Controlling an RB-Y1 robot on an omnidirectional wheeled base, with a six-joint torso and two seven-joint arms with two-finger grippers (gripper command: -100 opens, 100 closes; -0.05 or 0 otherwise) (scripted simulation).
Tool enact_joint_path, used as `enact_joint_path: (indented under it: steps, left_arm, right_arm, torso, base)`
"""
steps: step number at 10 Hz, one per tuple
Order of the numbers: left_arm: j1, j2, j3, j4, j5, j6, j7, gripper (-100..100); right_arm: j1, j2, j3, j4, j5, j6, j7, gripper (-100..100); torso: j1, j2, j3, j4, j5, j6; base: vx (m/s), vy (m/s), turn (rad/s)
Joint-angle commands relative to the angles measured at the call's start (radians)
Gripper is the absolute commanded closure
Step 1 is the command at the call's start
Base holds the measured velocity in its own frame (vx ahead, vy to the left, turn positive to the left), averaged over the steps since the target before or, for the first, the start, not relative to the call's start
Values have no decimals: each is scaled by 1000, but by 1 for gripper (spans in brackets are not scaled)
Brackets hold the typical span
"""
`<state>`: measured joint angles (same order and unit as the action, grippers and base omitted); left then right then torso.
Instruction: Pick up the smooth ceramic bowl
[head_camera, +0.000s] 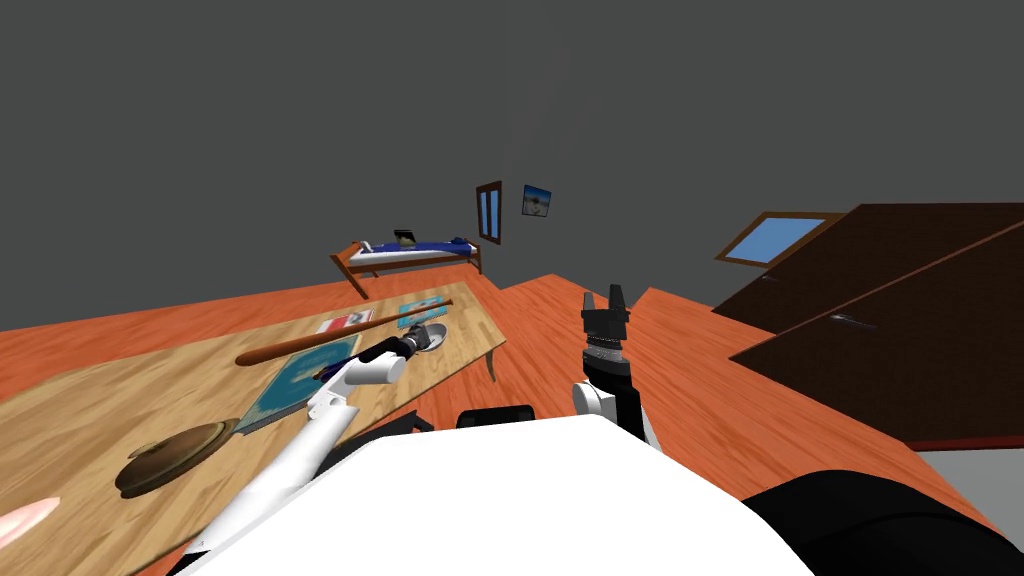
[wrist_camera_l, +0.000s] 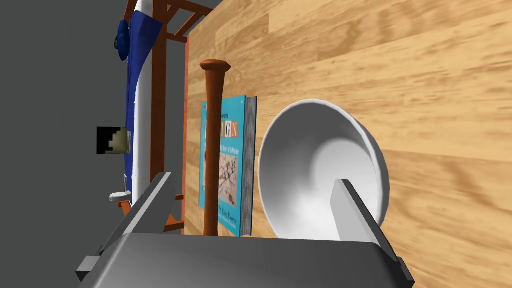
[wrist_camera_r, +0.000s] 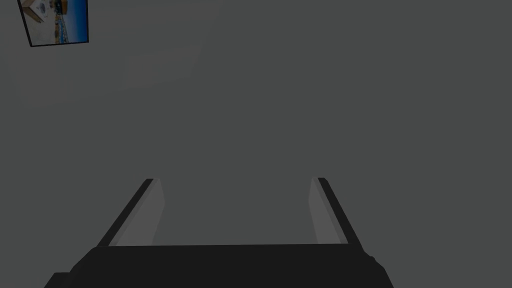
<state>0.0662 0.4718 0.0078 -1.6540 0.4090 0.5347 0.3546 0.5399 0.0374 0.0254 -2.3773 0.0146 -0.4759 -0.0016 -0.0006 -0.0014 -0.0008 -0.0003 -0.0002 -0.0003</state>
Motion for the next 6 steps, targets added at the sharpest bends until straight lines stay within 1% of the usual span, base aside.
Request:
enact_joint_path:
  steps: [1,2,3,4,5,6]
  left_arm:
    - [-5,5,3,10,8,35,9,-100]
    - [-24,21,7,44,29,73,22,-100]
    - [-24,21,7,44,29,81,22,-100]
    - [-41,35,10,76,49,121,36,-100]
    - [-41,35,10,76,49,126,36,-100]
    - [-58,49,14,107,69,164,49,-100]
  right_arm:
    - [0,0,0,0,0,0,0,0]
    - [0,0,0,0,0,0,0,0]
    - [0,0,0,0,0,0,0,0]
    - [0,0,0,0,0,0,0,0]
    - [0,0,0,0,0,0,0,0]
    - [0,0,0,0,0,0,0,0]
  torso:
    - [0,0,0,0,0,0]
    - [0,0,0,0,0,0]
    - [0,0,0,0,0,0]
    - [0,1,0,0,0,0]
    - [0,0,0,0,0,0]
    - [0,1,0,0,0,0]
  base:
    - [13,-12,-34]
    - [14,-14,-56]
    - [11,-13,-30]
    - [16,-16,-62]
    - [13,-13,-28]
    - [13,-20,-54]
